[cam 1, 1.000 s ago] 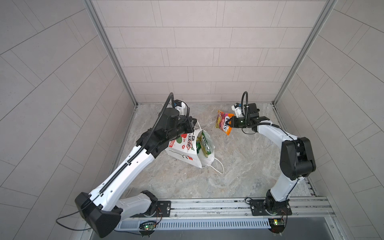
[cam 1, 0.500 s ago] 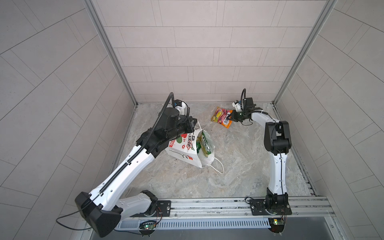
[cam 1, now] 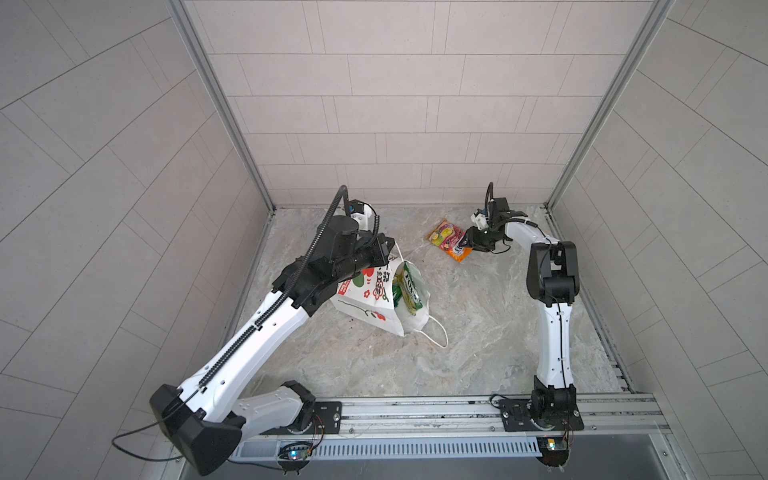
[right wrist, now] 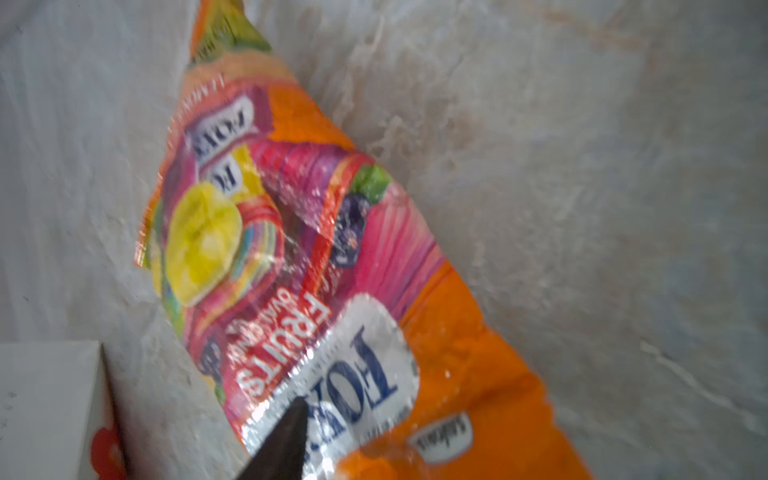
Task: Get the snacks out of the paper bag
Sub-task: 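Carry the orange Fox's Fruits packet away from the bag with the right gripper, then release the orange packet on the table and draw the right gripper back, then reach the right gripper into the bag opening toward the green packets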
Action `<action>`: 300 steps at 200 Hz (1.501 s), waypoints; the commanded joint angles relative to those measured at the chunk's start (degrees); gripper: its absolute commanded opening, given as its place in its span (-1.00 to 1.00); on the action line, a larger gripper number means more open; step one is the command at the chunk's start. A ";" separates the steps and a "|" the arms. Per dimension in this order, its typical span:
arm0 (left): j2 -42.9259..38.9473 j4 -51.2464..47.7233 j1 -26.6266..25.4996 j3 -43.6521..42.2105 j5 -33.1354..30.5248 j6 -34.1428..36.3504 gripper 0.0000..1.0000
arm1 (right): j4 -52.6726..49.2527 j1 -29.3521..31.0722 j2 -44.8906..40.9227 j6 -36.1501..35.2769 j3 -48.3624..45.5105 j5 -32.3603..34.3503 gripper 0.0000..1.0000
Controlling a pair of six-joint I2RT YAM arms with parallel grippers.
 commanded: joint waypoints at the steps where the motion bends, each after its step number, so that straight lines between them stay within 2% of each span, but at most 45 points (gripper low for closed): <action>1: -1.02 2.46 0.12 1.41 0.04 0.67 -1.00 | -3.97 -0.46 -7.39 -1.92 -1.59 4.79 0.53; 4: -1.00 2.54 0.14 1.45 0.02 0.59 -1.00 | -3.80 -0.42 -8.26 -1.87 -2.13 5.02 0.66; 14: -0.84 2.70 0.07 1.47 0.25 0.54 -1.00 | -2.44 -0.45 -11.76 -1.87 -4.70 5.89 0.73; 43: -0.31 3.18 0.06 1.70 0.98 0.27 -1.00 | 1.98 -0.44 -23.28 -1.82 -13.91 5.63 0.75; 70: -0.22 3.27 0.08 1.90 1.35 0.56 -1.00 | 4.62 -0.30 -34.80 -1.50 -23.46 2.29 0.60; 107: -0.01 2.90 0.09 1.98 2.31 1.11 -1.00 | 7.68 1.30 -51.60 -0.07 -36.77 -1.52 0.53; 122: 0.13 3.07 0.06 1.80 2.60 1.03 -1.00 | 9.22 2.39 -58.52 3.27 -42.18 -1.21 0.49; 140: 0.15 3.14 0.06 1.72 2.71 1.19 -1.00 | 17.06 5.05 -67.22 9.34 -51.15 -0.06 0.41; 167: -0.22 3.18 0.06 1.46 2.41 1.55 -1.00 | 17.29 9.74 -76.34 10.91 -54.51 0.41 0.35; 206: -0.34 3.62 0.06 1.21 2.84 1.15 -1.00 | 17.41 19.68 -80.33 12.08 -54.75 0.61 0.25; 225: -0.47 3.78 0.06 1.21 2.89 1.02 -1.00 | 17.35 26.26 -80.20 11.75 -54.70 4.01 0.20; 262: -0.21 3.95 0.06 1.32 3.53 0.76 -1.00 | 17.92 36.63 -76.38 11.26 -54.52 10.38 0.05; 300: -0.11 3.80 0.07 1.91 3.28 0.58 -1.00 | 20.27 42.73 -71.48 10.49 -54.43 16.01 0.00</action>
